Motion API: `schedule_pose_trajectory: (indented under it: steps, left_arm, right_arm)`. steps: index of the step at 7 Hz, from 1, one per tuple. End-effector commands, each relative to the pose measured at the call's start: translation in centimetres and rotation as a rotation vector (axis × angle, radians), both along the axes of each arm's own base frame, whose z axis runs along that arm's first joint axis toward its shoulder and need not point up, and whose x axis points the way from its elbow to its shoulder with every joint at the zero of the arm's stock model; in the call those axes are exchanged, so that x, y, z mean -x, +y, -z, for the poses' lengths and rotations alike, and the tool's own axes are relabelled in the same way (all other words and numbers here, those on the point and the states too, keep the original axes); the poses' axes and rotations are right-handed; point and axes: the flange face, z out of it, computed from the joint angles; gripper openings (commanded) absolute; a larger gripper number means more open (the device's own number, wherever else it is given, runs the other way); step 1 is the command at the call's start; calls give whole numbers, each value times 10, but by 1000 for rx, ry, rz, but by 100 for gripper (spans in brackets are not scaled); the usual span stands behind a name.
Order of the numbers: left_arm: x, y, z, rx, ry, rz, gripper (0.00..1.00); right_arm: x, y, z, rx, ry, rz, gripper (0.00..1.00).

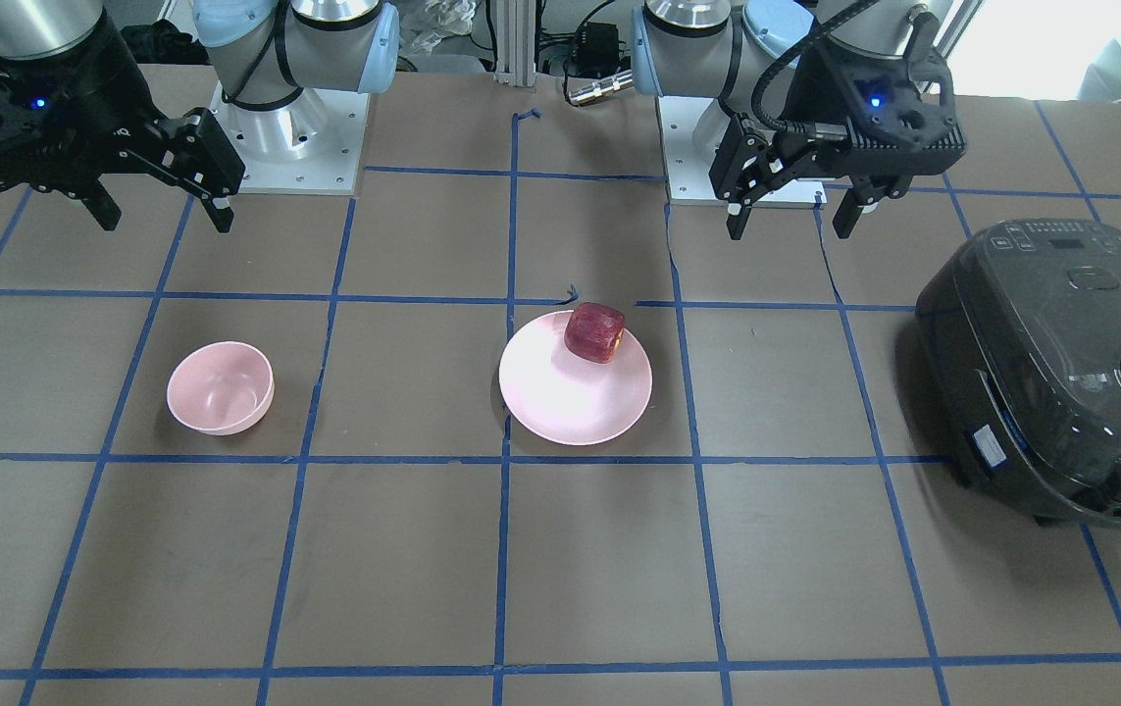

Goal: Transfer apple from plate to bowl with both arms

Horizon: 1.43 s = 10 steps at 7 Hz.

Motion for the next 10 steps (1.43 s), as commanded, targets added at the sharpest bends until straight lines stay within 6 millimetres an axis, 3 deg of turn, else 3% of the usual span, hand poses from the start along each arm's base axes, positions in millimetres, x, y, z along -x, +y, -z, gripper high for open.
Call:
schedule_pose_trajectory:
  steps: [1, 3, 4, 5, 6, 7, 9, 10]
  left_arm:
    - [3, 2, 6, -44, -1, 4, 100]
    - [7, 4, 11, -58, 2, 13, 100]
    - [37, 13, 23, -87, 0, 73, 100]
    - [81, 32, 48, -136, -22, 168, 100]
    - [107, 49, 82, -182, -33, 226, 100]
    - [123, 64, 116, -226, -43, 275, 100]
    - [147, 90, 183, -236, -62, 356, 100]
    - [147, 96, 220, -233, -63, 389, 100]
  right_arm:
    - [-2, 0, -1, 4, -9, -2, 100]
    - [-1, 0, -1, 2, -6, 0, 100]
    - [1, 1, 1, -4, 10, 1, 100]
    - [3, -3, 6, -14, 8, 5, 100]
    - [13, -8, 11, -19, 8, 8, 100]
    - [29, -14, 27, -47, -6, 28, 100]
    - [107, -50, 96, -129, -39, 11, 100]
    - [137, -54, 125, -139, -49, -3, 100]
